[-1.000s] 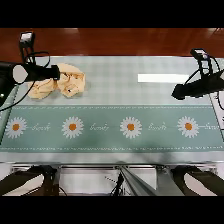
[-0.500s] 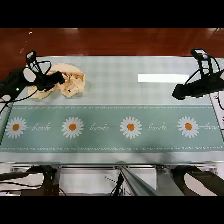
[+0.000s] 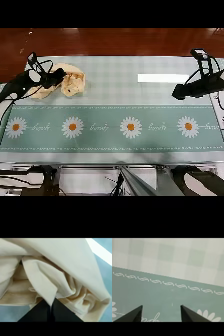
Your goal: Fold the shirts.
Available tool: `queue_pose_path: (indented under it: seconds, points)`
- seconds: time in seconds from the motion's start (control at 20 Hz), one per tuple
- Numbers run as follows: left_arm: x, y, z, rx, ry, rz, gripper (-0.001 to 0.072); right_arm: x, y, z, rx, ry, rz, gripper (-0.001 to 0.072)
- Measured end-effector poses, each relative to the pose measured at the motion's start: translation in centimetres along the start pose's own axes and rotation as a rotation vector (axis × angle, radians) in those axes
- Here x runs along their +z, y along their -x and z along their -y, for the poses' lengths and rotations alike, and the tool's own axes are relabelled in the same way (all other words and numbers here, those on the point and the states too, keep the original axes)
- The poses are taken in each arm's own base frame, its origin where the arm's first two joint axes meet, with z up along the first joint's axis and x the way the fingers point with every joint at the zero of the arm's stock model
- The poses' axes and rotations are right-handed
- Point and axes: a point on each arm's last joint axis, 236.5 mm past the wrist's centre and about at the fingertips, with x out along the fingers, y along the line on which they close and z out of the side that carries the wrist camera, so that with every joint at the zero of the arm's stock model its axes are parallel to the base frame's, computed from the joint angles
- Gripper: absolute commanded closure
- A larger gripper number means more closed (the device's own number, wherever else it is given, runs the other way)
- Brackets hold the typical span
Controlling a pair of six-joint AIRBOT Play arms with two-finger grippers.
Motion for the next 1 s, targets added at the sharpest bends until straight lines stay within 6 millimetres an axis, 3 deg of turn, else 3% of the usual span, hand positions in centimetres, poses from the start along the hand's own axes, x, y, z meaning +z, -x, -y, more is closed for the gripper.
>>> queue_pose_path:
  seconds: [0.1,0.25,0.35,0.4,0.55,0.65,0.8,0.9,1.0]
  points:
    - [2.5,2.1,3.1,-0.075,0.033,0.053,0.0692,-0.2,0.4,-0.1,0.000,0.001,0.001,0.0282]
    - [7.6,9.4,11.1,-0.251,-0.048,0.201,0.0692,0.0,2.3,0.2,-0.027,0.016,0.043,0.0282]
    - [10.2,17.6,17.9,-0.399,-0.157,0.339,0.0692,0.6,4.6,0.7,-0.064,0.032,0.103,0.0280]
    - [11.0,22.8,21.4,-0.480,-0.219,0.417,0.0692,0.9,6.0,1.0,-0.085,0.039,0.139,0.0277]
    - [10.0,38.8,28.8,-0.710,-0.388,0.630,0.0691,1.7,10.9,1.8,-0.161,0.062,0.268,0.0277]
    - [7.8,48.5,31.0,-0.846,-0.469,0.745,0.0691,1.7,13.9,2.4,-0.213,0.073,0.345,0.0277]
    - [4.3,58.9,31.3,-1.004,-0.538,0.849,0.0692,1.3,17.7,3.3,-0.288,0.081,0.438,0.0277]
    - [2.6,63.2,30.5,-1.071,-0.561,0.887,0.0692,0.7,19.6,3.8,-0.329,0.081,0.479,0.0277]
    - [1.5,65.5,29.6,-1.093,-0.591,0.906,0.0692,0.0,20.7,4.2,-0.361,0.079,0.492,0.0277]
